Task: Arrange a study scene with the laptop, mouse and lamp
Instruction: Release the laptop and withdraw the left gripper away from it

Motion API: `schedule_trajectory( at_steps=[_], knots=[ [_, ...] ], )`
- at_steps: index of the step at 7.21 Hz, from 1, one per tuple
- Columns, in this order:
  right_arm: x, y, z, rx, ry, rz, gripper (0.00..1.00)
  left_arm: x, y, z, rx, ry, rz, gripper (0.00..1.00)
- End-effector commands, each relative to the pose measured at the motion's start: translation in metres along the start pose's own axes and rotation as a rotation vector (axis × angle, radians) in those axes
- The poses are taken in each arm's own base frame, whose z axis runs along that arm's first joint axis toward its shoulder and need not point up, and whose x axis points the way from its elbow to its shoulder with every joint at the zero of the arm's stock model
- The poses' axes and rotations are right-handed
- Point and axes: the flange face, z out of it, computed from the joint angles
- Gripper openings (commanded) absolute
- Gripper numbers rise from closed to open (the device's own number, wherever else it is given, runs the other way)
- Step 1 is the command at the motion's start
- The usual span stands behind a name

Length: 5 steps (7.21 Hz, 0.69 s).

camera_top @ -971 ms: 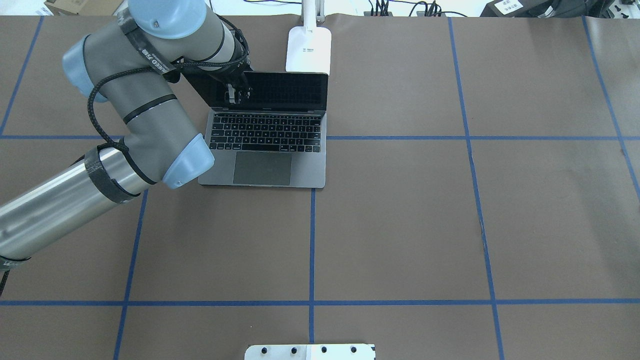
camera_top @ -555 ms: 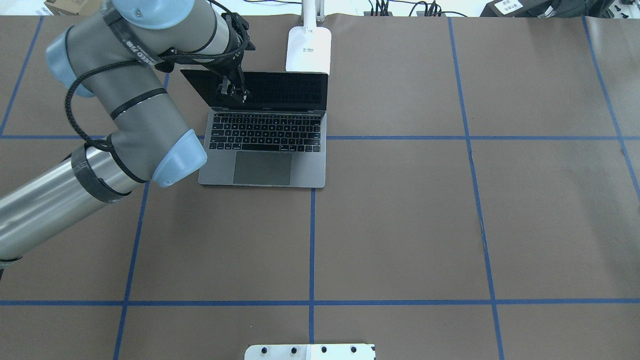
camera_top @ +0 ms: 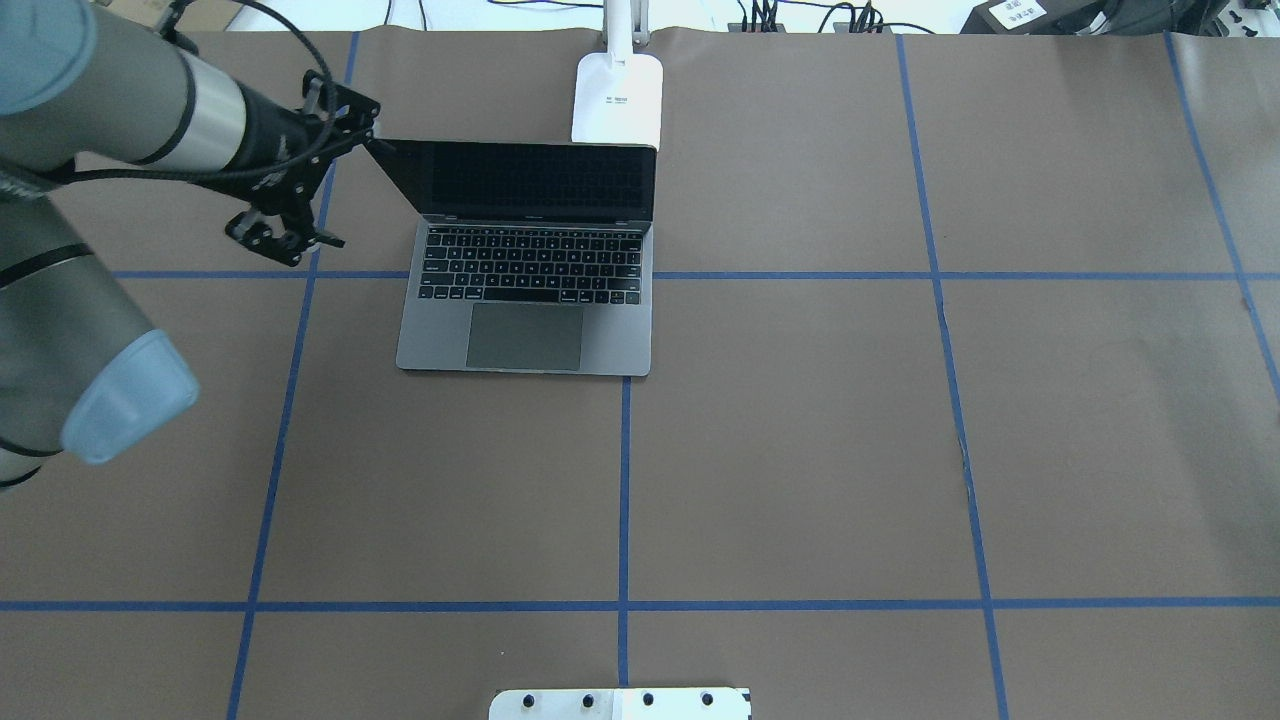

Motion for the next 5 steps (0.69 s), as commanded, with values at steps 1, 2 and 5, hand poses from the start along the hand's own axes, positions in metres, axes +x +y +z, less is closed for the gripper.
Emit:
schedule_trajectory(
  at_steps=[1,2,5],
  knots=[
    [-0.007,-0.001,-0.009,0.018,0.000,-0.015,1.00,-0.061,-0.051,-0.027,0.000,-0.065,0.234,1.00],
    [-0.011,-0.001,-0.013,0.026,-0.002,-0.022,1.00,-0.085,-0.083,-0.042,-0.030,-0.096,0.315,1.00],
    [-0.017,-0.001,-0.020,0.042,-0.003,-0.033,1.00,-0.198,-0.190,-0.092,-0.061,-0.192,0.696,1.00]
  ],
)
